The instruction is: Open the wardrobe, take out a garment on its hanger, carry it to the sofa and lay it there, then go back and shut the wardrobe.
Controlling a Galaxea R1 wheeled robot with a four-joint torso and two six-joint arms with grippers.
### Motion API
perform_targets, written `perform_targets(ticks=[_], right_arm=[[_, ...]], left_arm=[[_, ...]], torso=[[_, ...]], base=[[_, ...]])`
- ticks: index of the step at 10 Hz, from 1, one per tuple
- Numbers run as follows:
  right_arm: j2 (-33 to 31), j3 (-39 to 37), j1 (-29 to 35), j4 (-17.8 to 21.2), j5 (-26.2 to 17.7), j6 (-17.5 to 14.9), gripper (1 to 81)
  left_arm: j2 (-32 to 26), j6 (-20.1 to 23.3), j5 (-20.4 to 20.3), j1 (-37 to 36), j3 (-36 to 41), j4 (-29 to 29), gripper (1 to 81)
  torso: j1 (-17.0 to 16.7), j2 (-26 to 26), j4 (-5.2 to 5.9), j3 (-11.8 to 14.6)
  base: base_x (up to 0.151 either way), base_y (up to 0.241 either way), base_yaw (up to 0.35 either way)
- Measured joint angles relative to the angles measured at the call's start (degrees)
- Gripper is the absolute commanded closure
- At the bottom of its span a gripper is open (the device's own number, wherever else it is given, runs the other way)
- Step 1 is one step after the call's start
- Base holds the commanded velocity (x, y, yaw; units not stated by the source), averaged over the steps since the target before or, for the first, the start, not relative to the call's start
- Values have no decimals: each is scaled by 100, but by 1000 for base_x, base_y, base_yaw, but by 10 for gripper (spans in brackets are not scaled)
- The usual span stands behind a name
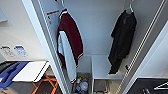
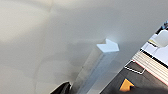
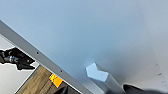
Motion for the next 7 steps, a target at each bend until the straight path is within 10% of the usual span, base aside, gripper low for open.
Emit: perform_targets(ticks=[7], right_arm=[[-2, 6, -7, 0, 6, 2, 10]], left_arm=[[-2, 0, -15, 2, 9, 0, 10]], torso=[[0, 0, 0, 0]], base=[[-18, 0, 0]])
